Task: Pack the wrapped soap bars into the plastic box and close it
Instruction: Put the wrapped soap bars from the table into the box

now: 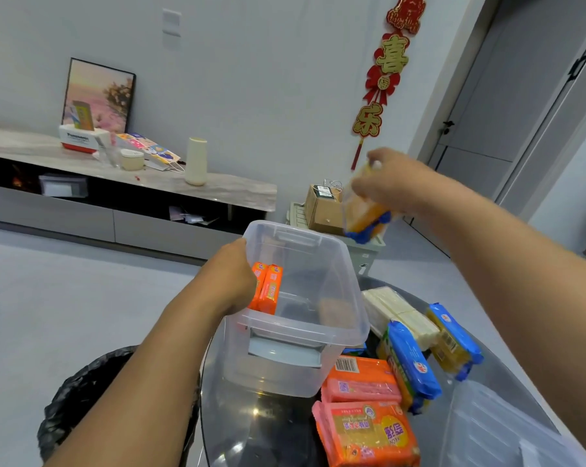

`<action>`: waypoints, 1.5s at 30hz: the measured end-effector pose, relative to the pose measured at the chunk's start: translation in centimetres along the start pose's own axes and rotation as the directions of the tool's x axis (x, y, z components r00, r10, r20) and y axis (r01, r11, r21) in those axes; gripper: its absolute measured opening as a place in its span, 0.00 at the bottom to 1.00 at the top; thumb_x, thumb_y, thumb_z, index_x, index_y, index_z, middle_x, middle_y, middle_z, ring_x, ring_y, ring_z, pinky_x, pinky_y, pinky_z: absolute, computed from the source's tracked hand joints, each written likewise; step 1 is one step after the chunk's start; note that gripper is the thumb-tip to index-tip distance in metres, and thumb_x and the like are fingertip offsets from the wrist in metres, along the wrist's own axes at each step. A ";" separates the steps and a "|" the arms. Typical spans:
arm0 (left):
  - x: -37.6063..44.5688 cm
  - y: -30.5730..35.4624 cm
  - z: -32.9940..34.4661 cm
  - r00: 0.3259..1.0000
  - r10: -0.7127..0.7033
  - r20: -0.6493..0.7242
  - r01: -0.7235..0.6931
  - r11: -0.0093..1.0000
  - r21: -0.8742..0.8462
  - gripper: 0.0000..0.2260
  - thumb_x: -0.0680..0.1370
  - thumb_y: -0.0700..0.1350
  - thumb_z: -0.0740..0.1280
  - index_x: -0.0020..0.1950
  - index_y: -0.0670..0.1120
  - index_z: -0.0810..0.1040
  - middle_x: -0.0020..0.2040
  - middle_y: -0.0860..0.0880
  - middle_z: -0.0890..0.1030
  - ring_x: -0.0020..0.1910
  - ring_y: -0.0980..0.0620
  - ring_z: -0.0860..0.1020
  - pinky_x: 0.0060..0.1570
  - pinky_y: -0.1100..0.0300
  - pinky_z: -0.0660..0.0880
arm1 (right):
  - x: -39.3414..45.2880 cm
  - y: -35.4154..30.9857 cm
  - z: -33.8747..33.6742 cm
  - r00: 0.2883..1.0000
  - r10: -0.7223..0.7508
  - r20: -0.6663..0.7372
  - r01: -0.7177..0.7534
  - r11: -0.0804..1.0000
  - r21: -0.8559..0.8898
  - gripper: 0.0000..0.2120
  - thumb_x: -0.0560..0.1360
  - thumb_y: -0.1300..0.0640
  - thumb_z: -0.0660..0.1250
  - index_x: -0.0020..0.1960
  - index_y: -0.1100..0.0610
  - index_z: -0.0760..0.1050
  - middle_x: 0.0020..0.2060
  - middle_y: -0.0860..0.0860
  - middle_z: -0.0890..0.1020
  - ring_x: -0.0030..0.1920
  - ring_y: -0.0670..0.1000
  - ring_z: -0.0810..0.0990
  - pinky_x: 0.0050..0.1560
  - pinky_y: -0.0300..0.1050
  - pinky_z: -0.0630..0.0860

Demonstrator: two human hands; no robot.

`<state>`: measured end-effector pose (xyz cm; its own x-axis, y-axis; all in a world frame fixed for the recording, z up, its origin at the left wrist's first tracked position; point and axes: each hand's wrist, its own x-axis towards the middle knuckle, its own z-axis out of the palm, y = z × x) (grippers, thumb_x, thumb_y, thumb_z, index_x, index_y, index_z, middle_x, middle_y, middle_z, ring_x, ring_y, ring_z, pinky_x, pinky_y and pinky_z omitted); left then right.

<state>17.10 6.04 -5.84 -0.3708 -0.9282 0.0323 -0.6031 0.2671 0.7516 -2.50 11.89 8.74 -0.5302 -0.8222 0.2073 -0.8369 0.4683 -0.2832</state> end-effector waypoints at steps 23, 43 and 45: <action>-0.5 0.4 -0.2 1.000 0.004 -0.028 -0.001 0.994 0.111 0.24 0.78 0.37 0.58 0.75 0.46 0.61 0.71 0.43 0.69 0.63 0.42 0.73 0.55 0.52 0.71 | 0.8 -1.9 13.6 0.934 0.027 0.358 -0.143 0.942 0.303 0.13 0.81 0.62 0.60 0.61 0.65 0.78 0.58 0.62 0.81 0.52 0.59 0.82 0.51 0.56 0.84; -0.6 0.8 0.1 0.999 0.013 -0.040 -0.006 0.985 0.171 0.25 0.78 0.34 0.57 0.75 0.44 0.62 0.72 0.42 0.68 0.66 0.41 0.70 0.58 0.51 0.69 | 0.1 10.0 20.2 0.887 0.151 0.436 -0.220 0.969 0.110 0.07 0.81 0.58 0.65 0.52 0.63 0.76 0.46 0.52 0.77 0.48 0.55 0.78 0.61 0.52 0.76; -0.5 0.7 0.1 0.999 0.007 -0.042 0.000 0.985 0.171 0.25 0.78 0.34 0.57 0.75 0.44 0.62 0.72 0.43 0.69 0.66 0.41 0.71 0.56 0.52 0.69 | 1.2 10.5 19.3 0.904 0.197 0.378 -0.250 0.964 0.095 0.15 0.76 0.51 0.67 0.59 0.57 0.76 0.52 0.52 0.82 0.47 0.54 0.81 0.49 0.51 0.81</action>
<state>16.83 6.75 -5.45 -0.3454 -0.9362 0.0651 -0.7149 0.3075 0.6280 -9.33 9.57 -12.06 -0.5934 -0.7736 -0.2225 -0.6612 0.6261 -0.4133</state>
